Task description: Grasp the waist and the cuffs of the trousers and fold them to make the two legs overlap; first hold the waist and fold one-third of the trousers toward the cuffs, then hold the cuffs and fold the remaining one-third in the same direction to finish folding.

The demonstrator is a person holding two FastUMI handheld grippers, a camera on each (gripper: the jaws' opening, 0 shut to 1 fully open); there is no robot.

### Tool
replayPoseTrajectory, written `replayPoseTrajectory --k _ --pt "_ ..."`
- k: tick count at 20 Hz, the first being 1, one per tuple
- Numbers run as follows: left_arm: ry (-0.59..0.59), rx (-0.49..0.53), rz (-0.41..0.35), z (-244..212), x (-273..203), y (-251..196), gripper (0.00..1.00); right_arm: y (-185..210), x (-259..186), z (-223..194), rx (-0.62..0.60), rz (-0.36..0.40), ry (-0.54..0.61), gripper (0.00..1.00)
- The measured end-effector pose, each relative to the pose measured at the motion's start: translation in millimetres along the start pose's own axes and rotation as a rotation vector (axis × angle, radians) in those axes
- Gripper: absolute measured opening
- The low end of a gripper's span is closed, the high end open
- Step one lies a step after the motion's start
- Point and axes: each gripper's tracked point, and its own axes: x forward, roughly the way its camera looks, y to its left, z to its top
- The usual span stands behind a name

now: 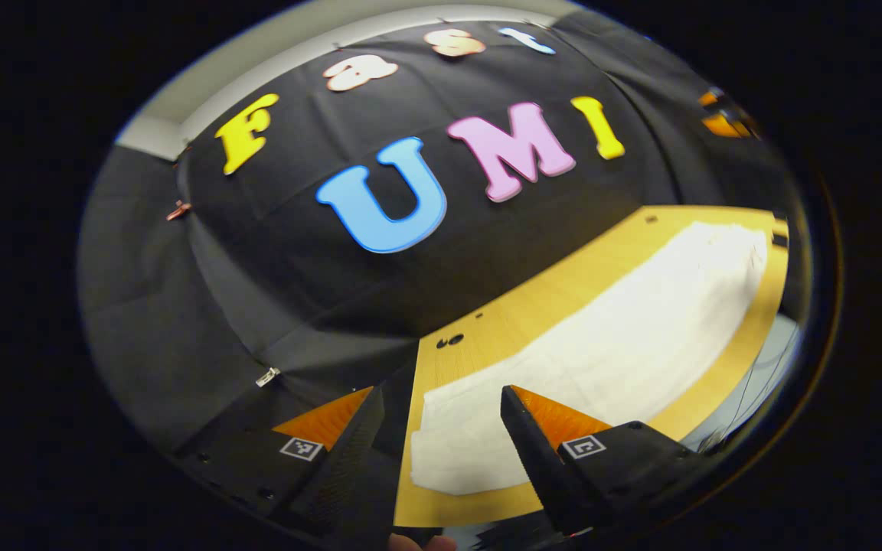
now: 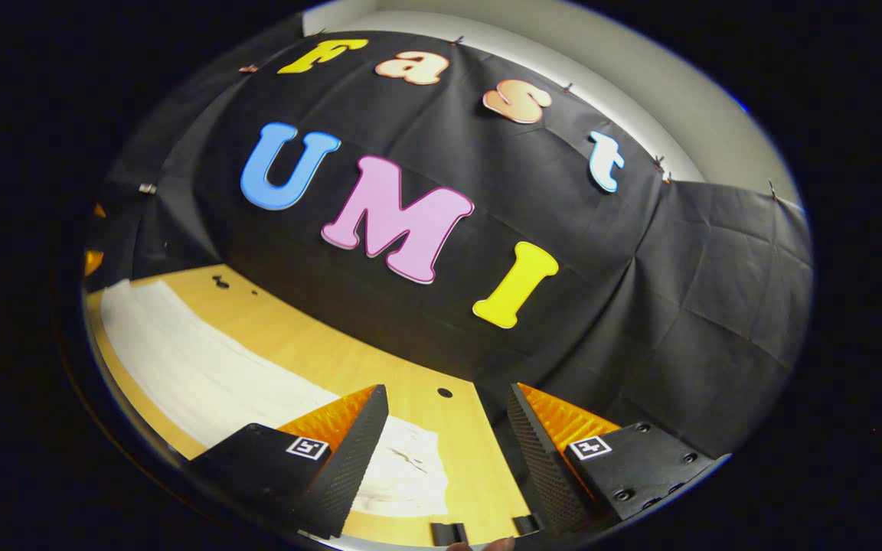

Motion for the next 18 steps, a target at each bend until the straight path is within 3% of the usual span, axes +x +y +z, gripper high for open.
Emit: replayPoseTrajectory --k 3,8,12,16,18 --pt "0.107 0.146 -0.093 -69 10 -15 0.97 6 -1 -52 -0.204 0.033 0.062 0.98" --pt "0.206 0.384 -0.218 -146 19 -23 0.97 21 -7 -124 -0.362 0.112 0.154 0.98" --pt "0.22 0.618 -0.258 -171 38 -22 0.96 27 -14 -174 -0.462 0.174 0.22 0.97" --pt "0.227 0.727 -0.317 -190 49 -33 0.96 37 -12 -199 -0.607 0.26 0.21 0.97" --pt "0.25 0.783 -0.334 -200 52 -34 0.96 40 -9 -211 -0.611 0.295 0.21 0.98"
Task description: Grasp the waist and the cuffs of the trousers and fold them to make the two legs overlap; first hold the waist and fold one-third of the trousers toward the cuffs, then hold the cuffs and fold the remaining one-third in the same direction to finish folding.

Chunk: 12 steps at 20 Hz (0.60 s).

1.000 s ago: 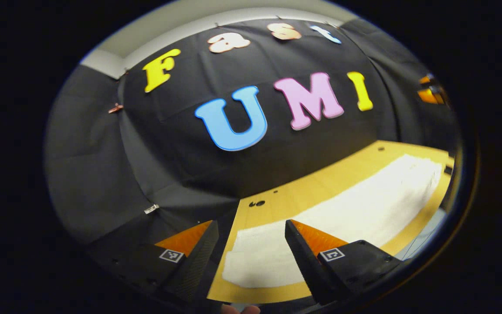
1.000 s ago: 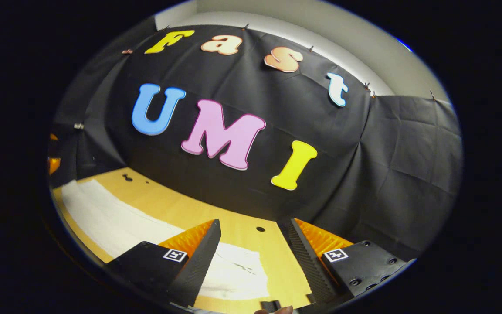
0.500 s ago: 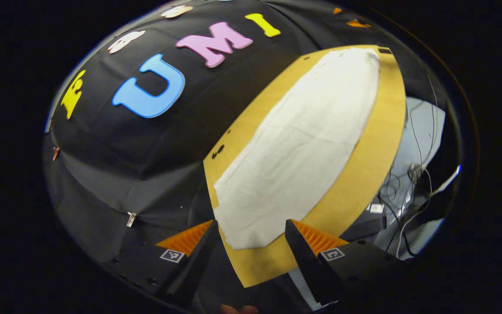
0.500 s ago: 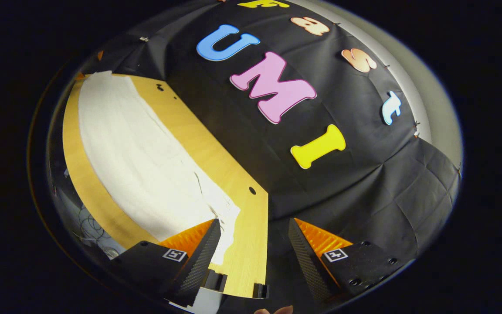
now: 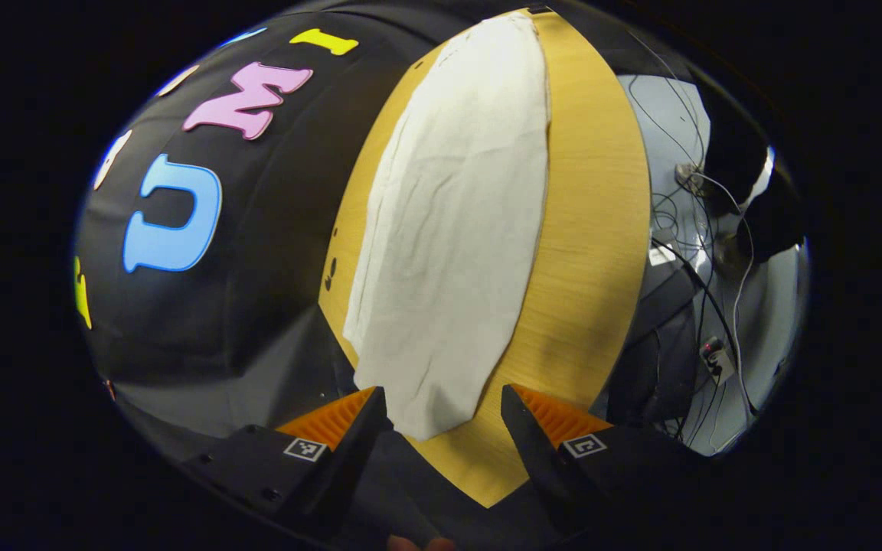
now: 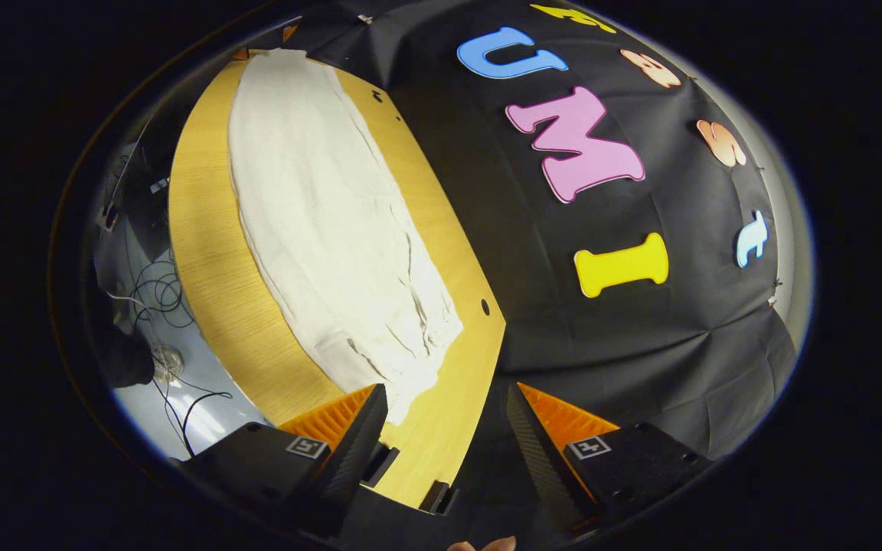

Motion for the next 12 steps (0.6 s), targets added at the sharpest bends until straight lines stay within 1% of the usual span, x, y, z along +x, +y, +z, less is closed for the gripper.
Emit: replayPoseTrajectory --k 2,3,4,5,6,8,10,11,12 --pt "0.018 0.115 -0.002 -5 8 3 0.93 1 6 -4 0.014 0.009 -0.001 0.98" --pt "0.019 0.197 -0.012 -4 11 3 0.93 -1 9 -3 0.021 0.007 -0.003 0.97" --pt "0.013 0.244 -0.022 -3 16 3 0.91 -4 12 -4 0.023 0.002 -0.007 0.97" --pt "-0.006 0.287 -0.02 2 23 7 0.87 -6 15 -6 0.014 0.001 -0.013 0.97" --pt "-0.005 0.294 -0.017 5 28 11 0.84 -5 18 -7 0.004 0.005 -0.017 0.98" --pt "0.015 0.27 -0.02 8 45 18 0.84 0 24 -10 -0.031 0.023 -0.022 0.97" --pt "0.041 0.255 -0.029 15 56 23 0.75 5 32 -17 -0.094 0.049 -0.038 0.97" --pt "0.054 0.252 -0.061 16 66 18 0.65 7 34 -21 -0.12 0.06 -0.049 0.97" --pt "0.05 0.254 -0.065 21 69 19 0.46 11 39 -26 -0.146 0.08 -0.056 0.97"
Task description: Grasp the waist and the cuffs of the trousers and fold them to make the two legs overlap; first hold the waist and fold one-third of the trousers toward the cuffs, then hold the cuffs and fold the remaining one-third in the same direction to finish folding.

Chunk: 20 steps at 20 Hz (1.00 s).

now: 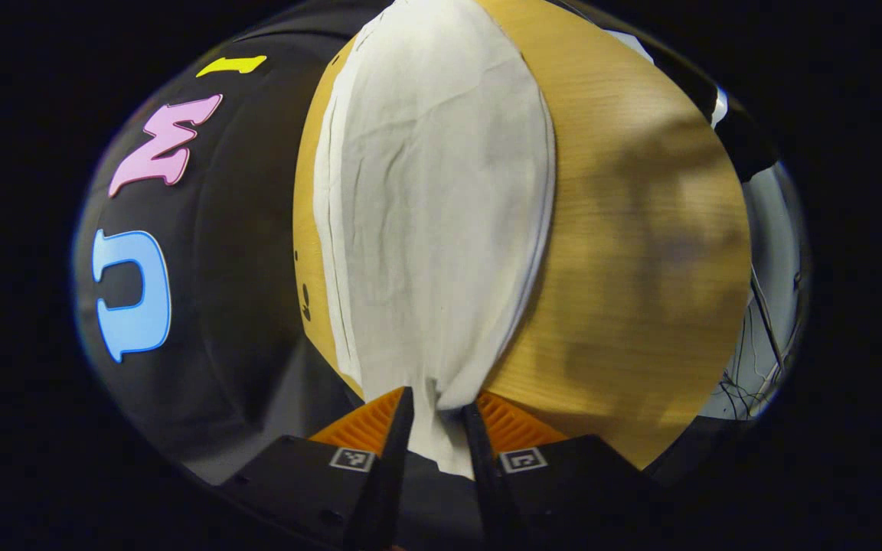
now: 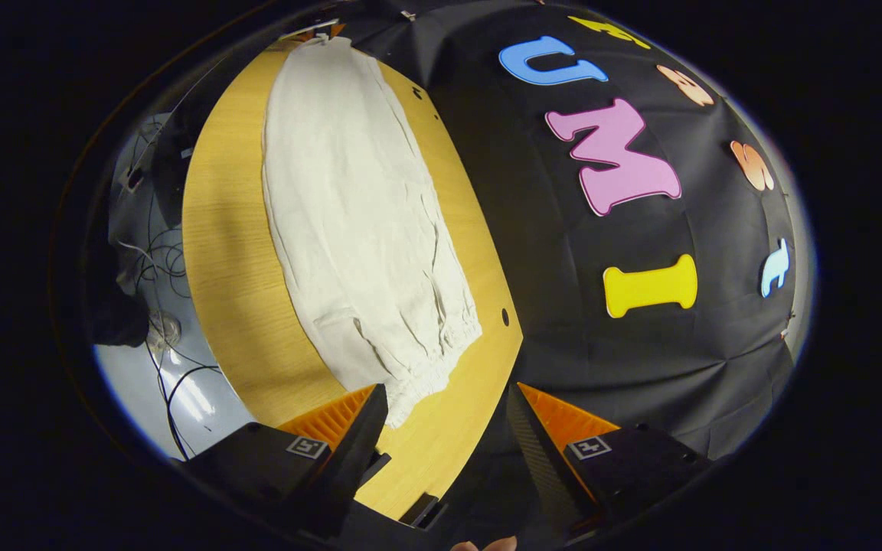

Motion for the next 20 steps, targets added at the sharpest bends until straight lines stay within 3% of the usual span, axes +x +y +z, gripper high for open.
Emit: replayPoseTrajectory --k 2,4,6,8,9,14,16,18,19,20 --pt "0.001 -0.011 -0.031 0 8 2 0.15 3 4 -1 -0.068 0.028 -0.024 0.97" --pt "0.016 -0.039 -0.06 -1 8 -1 0.07 9 10 -4 -0.115 0.053 -0.042 0.97" --pt "0.031 -0.129 -0.097 1 7 -2 0.05 29 16 -7 -0.189 0.115 -0.057 0.97" --pt "0.036 -0.132 -0.113 1 7 -2 0.05 54 23 -9 -0.245 0.223 -0.037 0.97" --pt "0.036 -0.129 -0.112 1 7 -2 0.05 58 29 -14 -0.278 0.242 -0.014 0.97" --pt "0.033 -0.127 -0.096 0 7 -1 0.05 43 87 -10 -0.374 0.19 -0.072 0.94" --pt "0.029 -0.118 -0.089 1 8 -1 0.05 43 104 -7 -0.387 0.226 -0.087 0.9" --pt "0.029 -0.115 -0.088 1 8 -3 0.05 50 126 -10 -0.324 0.311 -0.045 0.58" --pt "0.031 -0.122 -0.088 1 8 -3 0.05 48 124 -8 -0.275 0.321 -0.018 0.21" --pt "0.03 -0.13 -0.089 2 8 -3 0.05 49 126 -10 -0.257 0.325 -0.005 0.18"
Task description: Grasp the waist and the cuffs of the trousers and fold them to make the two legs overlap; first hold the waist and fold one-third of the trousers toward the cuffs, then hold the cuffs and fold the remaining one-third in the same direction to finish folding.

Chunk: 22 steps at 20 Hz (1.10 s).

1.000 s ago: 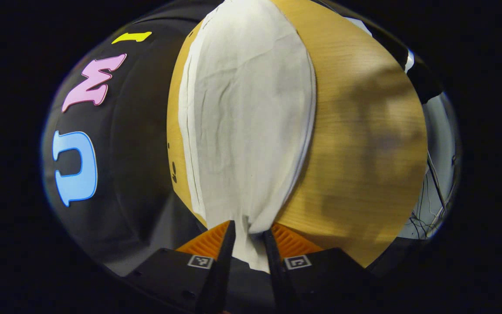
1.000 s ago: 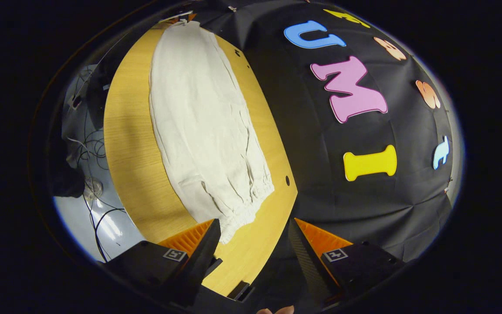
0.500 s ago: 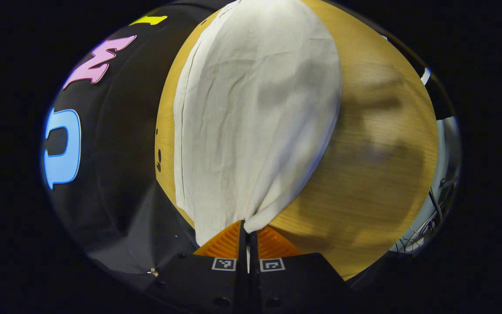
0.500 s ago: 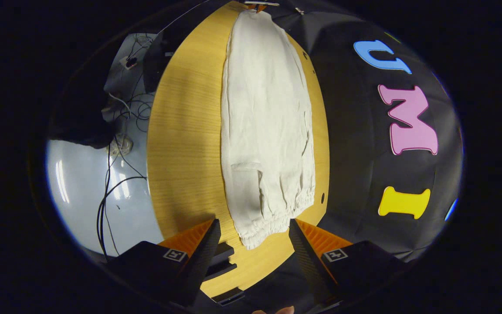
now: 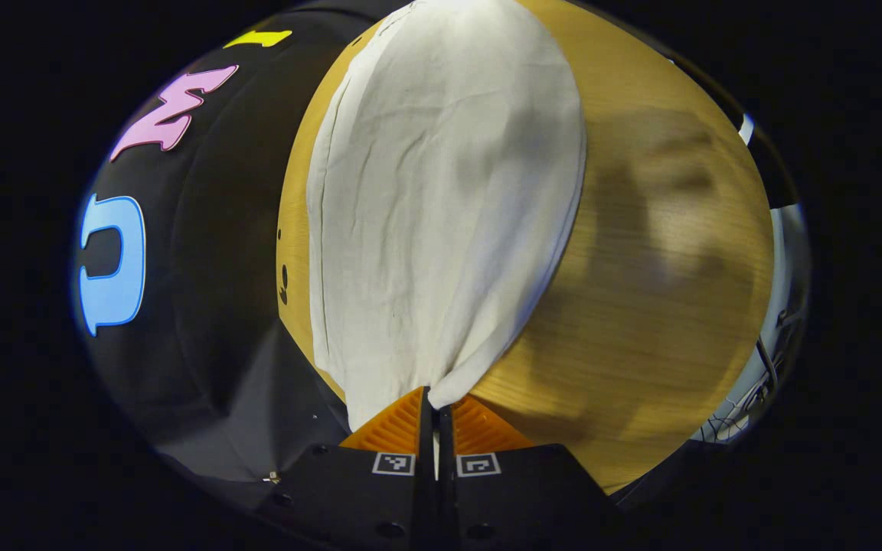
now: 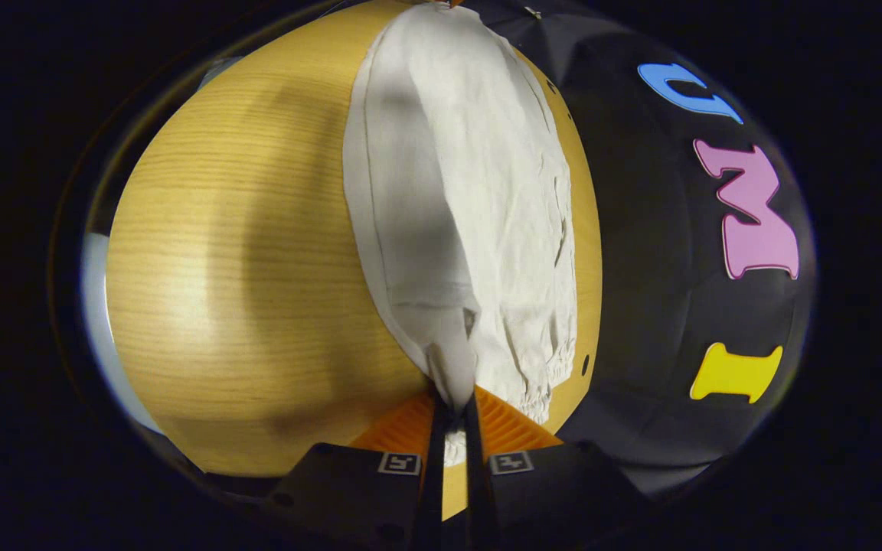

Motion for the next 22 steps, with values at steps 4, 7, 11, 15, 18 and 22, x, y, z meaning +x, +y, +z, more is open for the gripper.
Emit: replayPoseTrajectory --k 4,7,11,15,18,22 --pt "-0.003 -0.09 -0.057 0 -14 -15 0.05 12 -24 12 0.065 0.102 -0.03 0.1" --pt "-0.009 -0.056 -0.084 -2 -30 -33 0.05 3 -37 17 0.146 0.163 -0.051 0.09" --pt "-0.006 -0.128 -0.023 -1 -31 -13 0.05 -21 -44 17 0.251 0.079 -0.037 0.09" --pt "-0.033 -0.333 0.062 11 -41 48 0.05 -82 -55 23 0.391 -0.064 -0.013 0.09" --pt "-0.042 -0.439 0.142 27 -25 100 0.05 -137 -27 19 0.53 -0.17 0.026 0.09" --pt "-0.043 -0.501 0.245 42 31 169 0.05 -199 22 15 0.592 -0.29 0.096 0.09"
